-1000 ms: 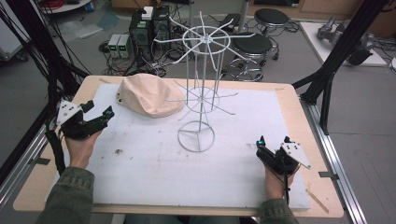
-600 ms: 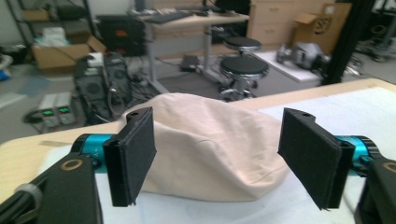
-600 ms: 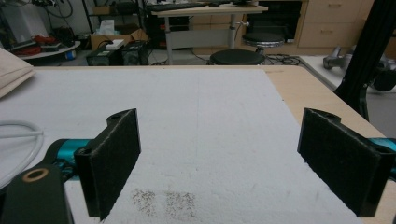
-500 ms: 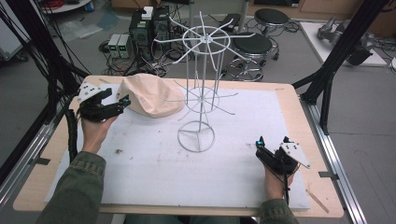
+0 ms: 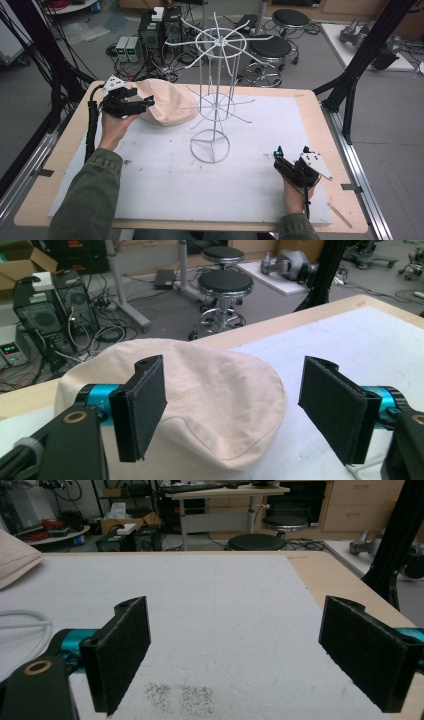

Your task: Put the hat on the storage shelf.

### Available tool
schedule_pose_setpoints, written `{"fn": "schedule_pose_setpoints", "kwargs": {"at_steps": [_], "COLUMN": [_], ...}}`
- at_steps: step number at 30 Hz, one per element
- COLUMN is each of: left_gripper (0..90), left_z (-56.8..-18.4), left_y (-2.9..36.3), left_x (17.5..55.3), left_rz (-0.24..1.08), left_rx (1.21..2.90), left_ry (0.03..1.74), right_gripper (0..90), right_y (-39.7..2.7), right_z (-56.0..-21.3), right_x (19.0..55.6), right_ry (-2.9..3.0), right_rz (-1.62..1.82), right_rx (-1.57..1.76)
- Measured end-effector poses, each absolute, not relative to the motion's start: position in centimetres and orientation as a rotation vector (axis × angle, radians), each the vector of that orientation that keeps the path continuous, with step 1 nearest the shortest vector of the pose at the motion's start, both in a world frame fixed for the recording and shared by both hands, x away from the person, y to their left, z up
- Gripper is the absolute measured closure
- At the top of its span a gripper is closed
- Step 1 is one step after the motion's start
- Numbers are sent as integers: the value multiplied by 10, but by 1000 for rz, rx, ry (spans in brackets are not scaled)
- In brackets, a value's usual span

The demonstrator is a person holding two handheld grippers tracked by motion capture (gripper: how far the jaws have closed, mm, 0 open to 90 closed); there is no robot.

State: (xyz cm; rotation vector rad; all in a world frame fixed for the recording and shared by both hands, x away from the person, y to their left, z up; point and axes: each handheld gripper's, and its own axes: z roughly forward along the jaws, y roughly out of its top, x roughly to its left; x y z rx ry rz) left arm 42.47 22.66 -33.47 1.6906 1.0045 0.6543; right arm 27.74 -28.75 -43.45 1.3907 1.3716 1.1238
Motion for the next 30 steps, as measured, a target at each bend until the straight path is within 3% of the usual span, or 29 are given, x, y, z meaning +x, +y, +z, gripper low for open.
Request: {"fn": "schedule_pose_setpoints", "kwargs": {"at_steps": [16,17,30], "left_gripper": [306,305,310], "left_z": [-376,-376,-375], "left_y": [213,206,166], "left_x": [462,468,499], "left_rz": [499,496,343], "left_rx": [1847,1924,2101], "left_ry": [1006,997,969], "right_gripper": [122,122,122], "right_y": [-288,-287,-288], "right_z": [-435,-435,-435], "right_x": [279,279,278], "right_ry": [1375,1378,1385], "right_rz": [1116,1117,1111], "right_rx": [1390,1394,1379]}}
